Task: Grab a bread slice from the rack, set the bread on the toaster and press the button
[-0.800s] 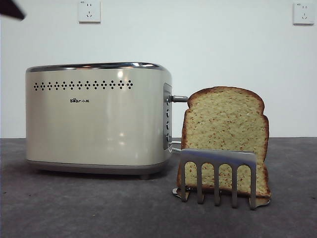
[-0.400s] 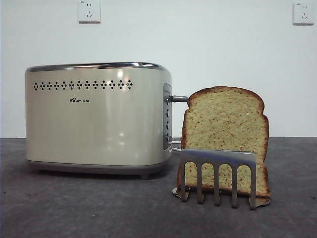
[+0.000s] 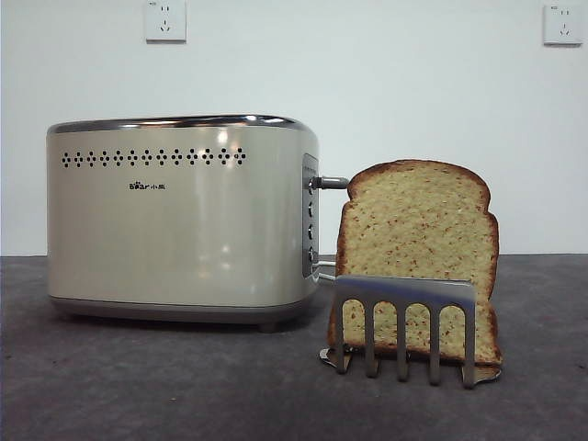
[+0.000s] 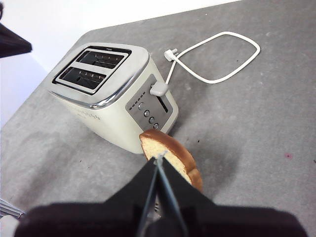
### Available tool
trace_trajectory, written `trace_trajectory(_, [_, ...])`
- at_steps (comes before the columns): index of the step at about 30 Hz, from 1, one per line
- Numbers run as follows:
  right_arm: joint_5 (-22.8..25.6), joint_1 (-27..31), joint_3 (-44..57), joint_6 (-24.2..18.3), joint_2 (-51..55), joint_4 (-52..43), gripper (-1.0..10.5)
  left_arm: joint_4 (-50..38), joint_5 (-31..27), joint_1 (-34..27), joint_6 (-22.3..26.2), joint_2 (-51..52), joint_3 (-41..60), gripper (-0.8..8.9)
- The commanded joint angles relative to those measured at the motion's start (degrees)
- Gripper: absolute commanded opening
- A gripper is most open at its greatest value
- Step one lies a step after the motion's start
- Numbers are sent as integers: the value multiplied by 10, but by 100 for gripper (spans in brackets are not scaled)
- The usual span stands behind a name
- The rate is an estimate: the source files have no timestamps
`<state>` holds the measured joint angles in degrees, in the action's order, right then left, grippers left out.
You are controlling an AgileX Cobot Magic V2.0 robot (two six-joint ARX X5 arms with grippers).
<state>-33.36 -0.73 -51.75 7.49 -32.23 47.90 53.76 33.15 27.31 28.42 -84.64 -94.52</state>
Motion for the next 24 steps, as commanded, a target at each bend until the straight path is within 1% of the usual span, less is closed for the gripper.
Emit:
trace_trajectory(1, [-3,0,-2,-7,1,-5,-2,10,2,31,81,-30,-41,-6])
trace_trajectory(5, [-5,0,-2,-7,1,-7,-1,11,-21,83,87,-76,-97,-7])
trace_trajectory(7, [-14,0,-2,-7,1,-8,-1,17,-52,107,111,-98,-122,-8])
trace_trajectory(10, [-26,0,-2,-7,1,-9,-1,26,-120,149,139,-129,-149,-8])
trace_trajectory(16, [-28,0,-2,-7,1,-12,-1,24,-197,211,154,-170,-159,12])
trace_trajectory(17, [-30,0,-2,-7,1,-12,-1,24,-212,220,153,-177,-159,51])
trace_trajectory(19, [-33,0,-2,-7,1,-12,-1,24,-233,234,153,-188,-159,168])
trace_trajectory(22, [-34,0,-2,-7,1,-11,-1,26,-240,246,153,-202,-159,408])
trace_trajectory(23, [-38,0,-2,-7,1,-11,-1,27,-240,251,153,-207,-159,517])
trace_trajectory(24, [-44,0,-2,-7,1,-11,-1,27,-240,256,152,-214,-159,541])
